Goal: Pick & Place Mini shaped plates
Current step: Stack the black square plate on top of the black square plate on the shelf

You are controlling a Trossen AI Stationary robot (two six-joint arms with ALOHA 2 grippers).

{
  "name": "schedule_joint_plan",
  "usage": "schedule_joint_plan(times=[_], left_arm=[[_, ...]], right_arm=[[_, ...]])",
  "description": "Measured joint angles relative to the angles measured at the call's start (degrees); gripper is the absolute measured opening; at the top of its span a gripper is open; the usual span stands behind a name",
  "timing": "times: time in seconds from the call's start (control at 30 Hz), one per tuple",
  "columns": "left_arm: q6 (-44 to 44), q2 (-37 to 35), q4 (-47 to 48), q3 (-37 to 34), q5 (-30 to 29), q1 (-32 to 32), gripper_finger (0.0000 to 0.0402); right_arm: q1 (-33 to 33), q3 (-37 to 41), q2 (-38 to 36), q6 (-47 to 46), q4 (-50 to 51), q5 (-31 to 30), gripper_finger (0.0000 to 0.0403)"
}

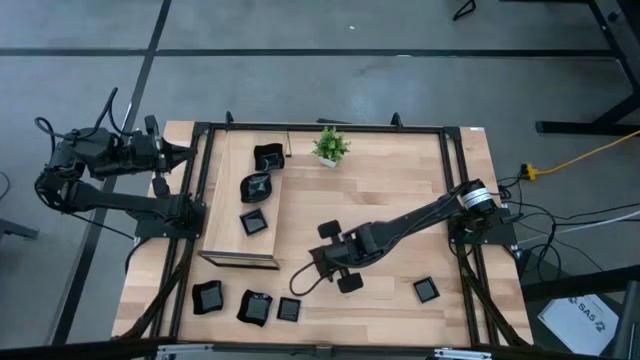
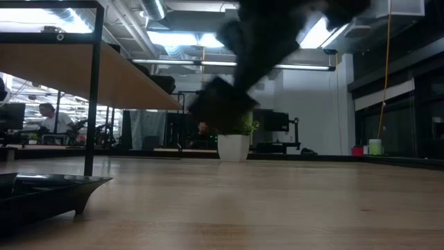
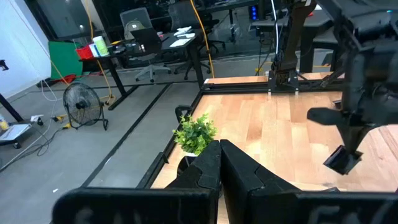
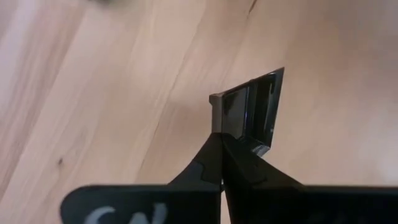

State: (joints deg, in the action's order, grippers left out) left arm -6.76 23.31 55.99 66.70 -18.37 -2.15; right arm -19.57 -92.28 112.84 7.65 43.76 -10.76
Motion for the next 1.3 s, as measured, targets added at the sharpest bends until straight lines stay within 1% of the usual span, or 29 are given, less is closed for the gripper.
schedule_joint_plan(times=[0.13,0.27,0.37,0.43,0.57,0.73,0.97,1.2,1.3], left_arm=[[0.00,0.00,0.00,-0.01,-0.01,-0.01,0.0004],[0.00,0.00,-0.01,0.00,-0.02,0.00,0.0004],[-0.01,0.00,-0.01,-0.01,-0.01,0.00,0.0004],[0.00,0.00,-0.01,-0.01,-0.02,-0.02,0.0004],[0.00,0.00,-0.01,-0.01,-0.02,0.00,0.0004],[0.00,0.00,-0.01,0.00,-0.01,0.00,0.0004],[0.00,0.00,0.00,-0.01,-0.02,-0.02,0.0004],[0.00,0.01,0.00,-0.01,-0.02,-0.01,0.0004],[0.00,0.02,0.00,0.00,-0.02,0.00,0.0004]], right_arm=[[0.02,-4.85,0.00,5.02,0.41,-3.85,0.0002],[0.02,-8.61,0.00,7.78,-0.36,-9.08,0.0002],[0.12,-9.78,0.00,10.18,-4.11,-11.91,0.0002],[0.27,-9.84,0.00,12.75,-7.10,-12.09,0.0002],[0.88,-9.84,0.00,18.01,-12.63,-10.99,0.0002],[2.20,-9.84,0.00,21.58,-18.40,-8.72,0.0002],[4.62,-9.84,0.00,21.28,-22.37,-8.06,0.0002],[7.42,-9.84,2.34,21.49,-30.31,-0.86,0.0002],[8.38,-9.84,3.70,21.59,-32.42,0.09,0.0002]])
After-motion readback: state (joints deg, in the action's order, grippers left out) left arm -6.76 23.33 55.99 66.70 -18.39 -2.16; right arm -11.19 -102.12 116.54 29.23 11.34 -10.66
